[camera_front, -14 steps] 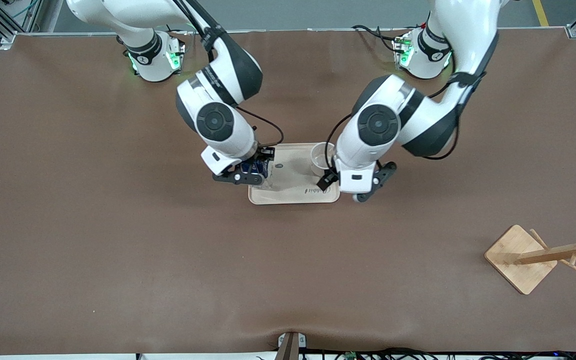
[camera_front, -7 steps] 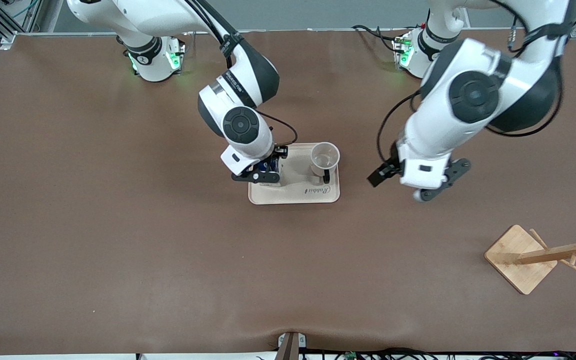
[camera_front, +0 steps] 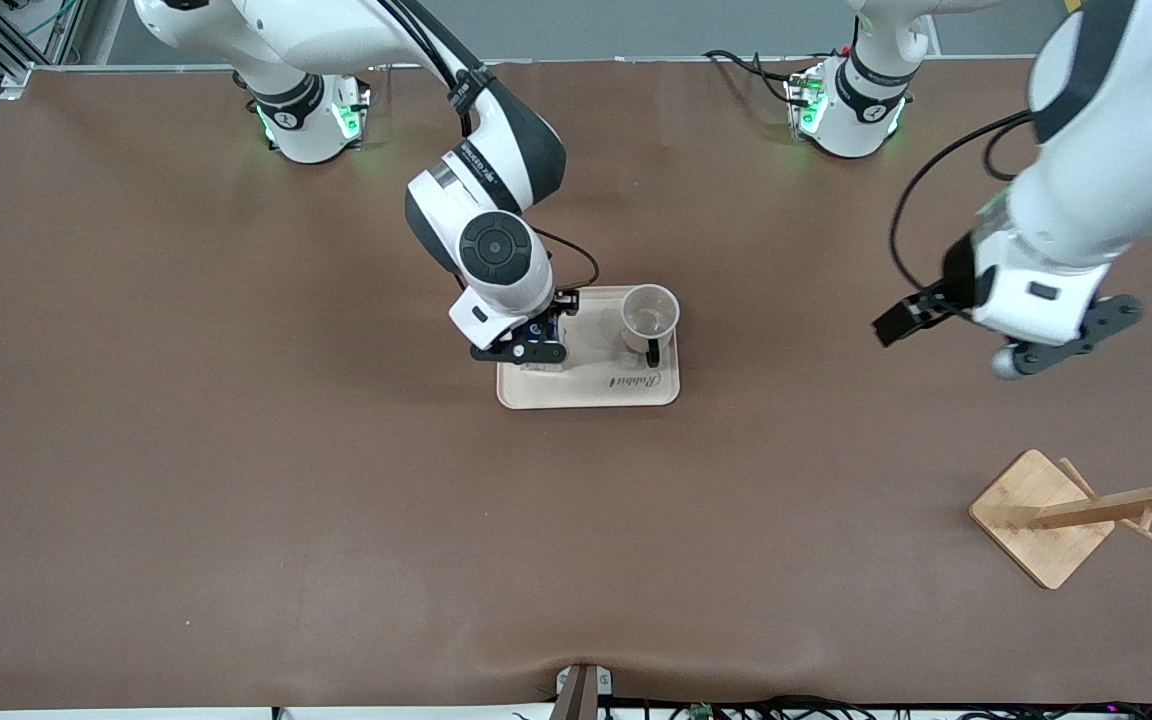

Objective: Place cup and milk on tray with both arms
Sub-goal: 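Lower the carton onto the tray with the right gripper while the left gripper withdraws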

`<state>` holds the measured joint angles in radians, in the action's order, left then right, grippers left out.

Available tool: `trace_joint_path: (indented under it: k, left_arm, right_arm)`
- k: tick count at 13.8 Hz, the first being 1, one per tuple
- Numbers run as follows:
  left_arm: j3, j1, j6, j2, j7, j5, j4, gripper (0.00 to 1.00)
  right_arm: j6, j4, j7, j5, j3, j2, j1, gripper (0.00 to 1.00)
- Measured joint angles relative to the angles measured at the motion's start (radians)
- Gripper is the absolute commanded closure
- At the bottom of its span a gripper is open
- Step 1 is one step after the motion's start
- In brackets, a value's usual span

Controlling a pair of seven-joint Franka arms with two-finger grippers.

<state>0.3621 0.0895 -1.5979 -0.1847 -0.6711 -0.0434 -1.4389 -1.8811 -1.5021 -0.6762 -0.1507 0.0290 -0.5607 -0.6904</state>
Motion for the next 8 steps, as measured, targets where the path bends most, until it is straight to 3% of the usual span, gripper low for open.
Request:
trace_joint_path:
  k: [8]
  left_arm:
    - [-0.001, 0.153, 0.052, 0.1, 0.306, 0.0, 0.0, 0.0]
  right_arm:
    - [0.029, 0.035, 0.017, 0.028, -0.003, -0.012, -0.002, 0.0]
